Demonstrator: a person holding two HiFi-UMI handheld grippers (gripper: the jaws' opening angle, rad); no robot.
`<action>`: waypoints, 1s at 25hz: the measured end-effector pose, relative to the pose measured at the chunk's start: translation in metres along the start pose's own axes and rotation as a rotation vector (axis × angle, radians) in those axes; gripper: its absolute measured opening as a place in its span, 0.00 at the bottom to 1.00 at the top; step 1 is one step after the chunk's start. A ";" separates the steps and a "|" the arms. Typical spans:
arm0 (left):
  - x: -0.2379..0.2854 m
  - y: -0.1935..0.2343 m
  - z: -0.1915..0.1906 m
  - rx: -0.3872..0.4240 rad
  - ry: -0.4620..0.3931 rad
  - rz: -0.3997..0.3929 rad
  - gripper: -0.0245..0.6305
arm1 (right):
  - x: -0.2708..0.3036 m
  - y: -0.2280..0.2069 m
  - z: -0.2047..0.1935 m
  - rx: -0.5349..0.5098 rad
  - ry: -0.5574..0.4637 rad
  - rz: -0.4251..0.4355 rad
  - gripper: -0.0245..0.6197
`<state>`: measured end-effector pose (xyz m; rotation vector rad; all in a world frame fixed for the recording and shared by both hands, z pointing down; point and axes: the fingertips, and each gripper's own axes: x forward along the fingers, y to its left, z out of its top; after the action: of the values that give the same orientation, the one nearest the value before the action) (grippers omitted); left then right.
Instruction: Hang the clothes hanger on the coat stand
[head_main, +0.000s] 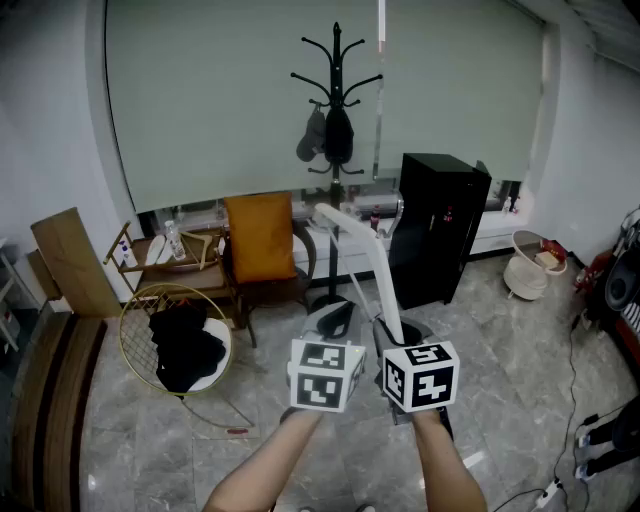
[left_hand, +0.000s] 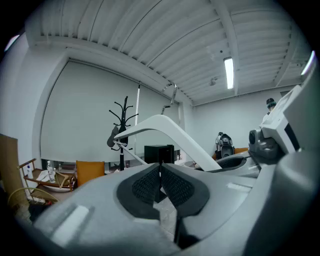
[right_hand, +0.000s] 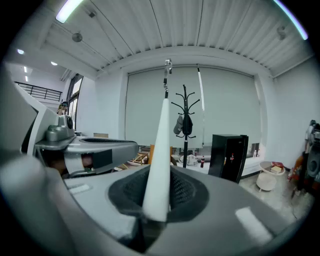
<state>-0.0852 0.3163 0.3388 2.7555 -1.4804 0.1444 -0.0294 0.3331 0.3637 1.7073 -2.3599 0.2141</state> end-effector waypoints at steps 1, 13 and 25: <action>-0.001 0.003 -0.002 -0.003 0.001 0.000 0.06 | 0.002 0.003 -0.001 -0.001 0.002 0.000 0.14; -0.003 0.034 -0.010 -0.012 0.021 -0.048 0.06 | 0.021 0.025 0.004 0.001 0.009 -0.012 0.15; 0.023 0.054 -0.008 -0.002 0.025 -0.064 0.06 | 0.052 0.015 0.013 -0.008 0.001 -0.010 0.15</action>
<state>-0.1185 0.2677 0.3473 2.7848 -1.3839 0.1749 -0.0601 0.2865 0.3653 1.7150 -2.3472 0.2039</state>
